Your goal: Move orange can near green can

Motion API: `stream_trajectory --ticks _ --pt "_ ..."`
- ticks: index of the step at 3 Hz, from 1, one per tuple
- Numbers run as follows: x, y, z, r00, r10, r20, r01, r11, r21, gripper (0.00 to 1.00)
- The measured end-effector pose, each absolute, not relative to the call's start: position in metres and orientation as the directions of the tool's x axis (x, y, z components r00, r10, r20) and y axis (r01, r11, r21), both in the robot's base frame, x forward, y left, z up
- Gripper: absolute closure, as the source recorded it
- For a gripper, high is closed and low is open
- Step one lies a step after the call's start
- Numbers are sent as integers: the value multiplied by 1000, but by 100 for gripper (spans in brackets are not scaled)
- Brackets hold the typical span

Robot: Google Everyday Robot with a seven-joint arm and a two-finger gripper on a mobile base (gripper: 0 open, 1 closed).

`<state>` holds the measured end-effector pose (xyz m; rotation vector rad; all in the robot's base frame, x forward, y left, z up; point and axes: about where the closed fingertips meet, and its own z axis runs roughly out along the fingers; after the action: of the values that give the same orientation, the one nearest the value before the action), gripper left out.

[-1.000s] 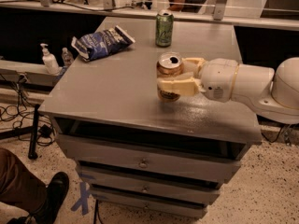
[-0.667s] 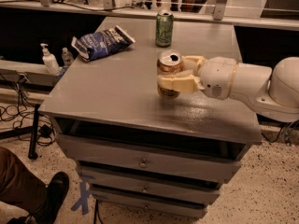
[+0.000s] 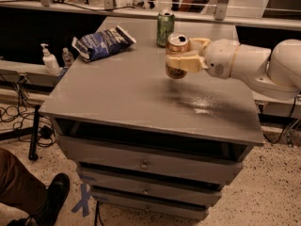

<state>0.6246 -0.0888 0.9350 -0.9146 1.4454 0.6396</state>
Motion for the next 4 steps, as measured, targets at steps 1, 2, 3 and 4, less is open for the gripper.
stream_trajectory --ticks 1,2,3,4 --pt "672 -100 945 65 -155 -986 -816 561 -142 100" --pt "721 -117 946 57 -157 -986 -787 601 -141 100" --pt "763 -140 940 33 -183 -983 -748 648 -146 100" --pt "794 -168 930 1 -182 -983 -694 708 -132 100"
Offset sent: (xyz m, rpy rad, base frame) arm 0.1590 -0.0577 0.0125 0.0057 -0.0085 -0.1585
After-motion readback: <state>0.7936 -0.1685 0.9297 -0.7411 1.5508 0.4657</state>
